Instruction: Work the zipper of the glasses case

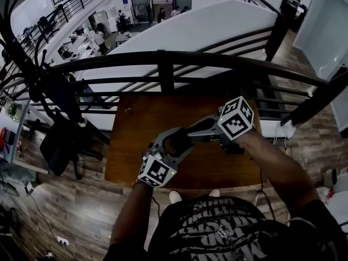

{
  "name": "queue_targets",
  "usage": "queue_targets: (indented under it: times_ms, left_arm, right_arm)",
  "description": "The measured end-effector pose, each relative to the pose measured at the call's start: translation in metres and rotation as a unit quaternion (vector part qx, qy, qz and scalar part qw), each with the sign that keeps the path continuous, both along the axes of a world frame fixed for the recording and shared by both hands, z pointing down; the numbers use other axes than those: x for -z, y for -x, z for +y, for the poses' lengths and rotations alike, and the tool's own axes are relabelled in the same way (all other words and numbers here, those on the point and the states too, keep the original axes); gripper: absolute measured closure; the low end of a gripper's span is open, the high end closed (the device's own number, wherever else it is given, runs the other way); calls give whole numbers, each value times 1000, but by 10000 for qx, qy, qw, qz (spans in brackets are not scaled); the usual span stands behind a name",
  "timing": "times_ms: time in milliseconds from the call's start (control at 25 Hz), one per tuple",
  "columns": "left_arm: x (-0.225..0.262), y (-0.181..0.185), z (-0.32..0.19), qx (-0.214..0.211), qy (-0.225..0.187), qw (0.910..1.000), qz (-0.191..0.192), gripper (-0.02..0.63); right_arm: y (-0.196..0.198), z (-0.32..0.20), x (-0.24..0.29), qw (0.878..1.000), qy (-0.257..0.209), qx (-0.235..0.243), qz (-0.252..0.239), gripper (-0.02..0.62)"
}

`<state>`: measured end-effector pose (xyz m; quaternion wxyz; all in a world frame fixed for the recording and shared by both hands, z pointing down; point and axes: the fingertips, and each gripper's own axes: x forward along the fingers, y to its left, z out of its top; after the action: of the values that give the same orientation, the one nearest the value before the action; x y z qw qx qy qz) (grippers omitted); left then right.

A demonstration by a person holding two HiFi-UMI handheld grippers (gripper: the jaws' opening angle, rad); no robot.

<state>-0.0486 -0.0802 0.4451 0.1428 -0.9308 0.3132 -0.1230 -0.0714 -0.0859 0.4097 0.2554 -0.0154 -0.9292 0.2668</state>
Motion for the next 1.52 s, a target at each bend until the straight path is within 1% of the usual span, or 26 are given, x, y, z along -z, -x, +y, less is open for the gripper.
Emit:
queue_targets:
  times_ms: [80, 120, 360, 520, 600, 680, 760, 800, 840, 880, 960, 1000, 1120, 1160, 1200, 1280, 1400, 1440, 1520]
  left_arm:
    - [-2, -1, 0, 57, 45, 10000, 56, 341]
    - [-3, -1, 1, 78, 74, 9999, 90, 342]
    - [-7, 2, 3, 151, 156, 9994, 258, 346]
    - [-11, 1, 4, 236, 97, 9996, 123, 348]
    - [-11, 1, 5, 266, 59, 9995, 142, 349]
    - [-4, 4, 5, 352, 21, 9989, 305, 350]
    - [7, 16, -1, 600, 77, 9955, 724, 350]
    - [10, 25, -4, 742, 140, 9926, 950, 350]
    - [11, 32, -6, 829, 175, 9905, 1079, 350]
    - [12, 36, -6, 825, 165, 9904, 1097, 350]
    - [16, 34, 1, 580, 65, 9931, 1015, 350]
    - [20, 30, 5, 407, 7, 9942, 998, 350]
    - [38, 15, 19, -96, -222, 9931, 1152, 348]
    - [44, 11, 24, -243, -304, 9919, 1206, 348]
    - [49, 7, 30, -380, -374, 9914, 1194, 348]
    - [52, -1, 39, -604, -434, 9919, 1034, 348]
    - [46, -15, 52, -820, -432, 9941, 567, 348]
    - [44, -19, 53, -854, -460, 9943, 448, 348]
    - [43, -19, 52, -833, -494, 9945, 402, 348]
  right_arm:
    - [-6, -3, -1, 9995, 159, -241, -125, 544]
    - [-8, -4, -3, 9990, 231, -339, -175, 583]
    - [-12, -8, -10, 9964, 484, -600, -345, 588]
    - [-15, -10, -20, 9932, 691, -876, -322, 591]
    - [-15, -7, -21, 9914, 773, -992, -354, 594]
    - [-16, -9, -19, 9908, 607, -1169, -319, 595]
    - [-23, -21, -22, 9872, 365, -1529, -258, 598]
    - [-29, -27, -24, 9842, 346, -1712, -308, 598]
    - [-33, -30, -24, 9815, 419, -1814, -452, 598]
    - [-33, -28, -19, 9799, 535, -1801, -670, 598]
    - [-26, -18, -4, 9810, 614, -1516, -1041, 598]
    - [-20, -11, 3, 9839, 505, -1332, -1075, 598]
    - [-6, 8, 14, 9948, -20, -686, -756, 595]
    - [-4, 15, 15, 9968, -72, -458, -655, 579]
    - [-4, 21, 17, 9978, -56, -263, -602, 503]
    - [-9, 28, 24, 9980, 5, 1, -638, 474]
    - [-14, 44, 32, 9968, 38, 424, -679, 459]
    - [-14, 51, 33, 9963, -20, 606, -611, 453]
    - [-13, 60, 32, 9953, -283, 839, -381, 402]
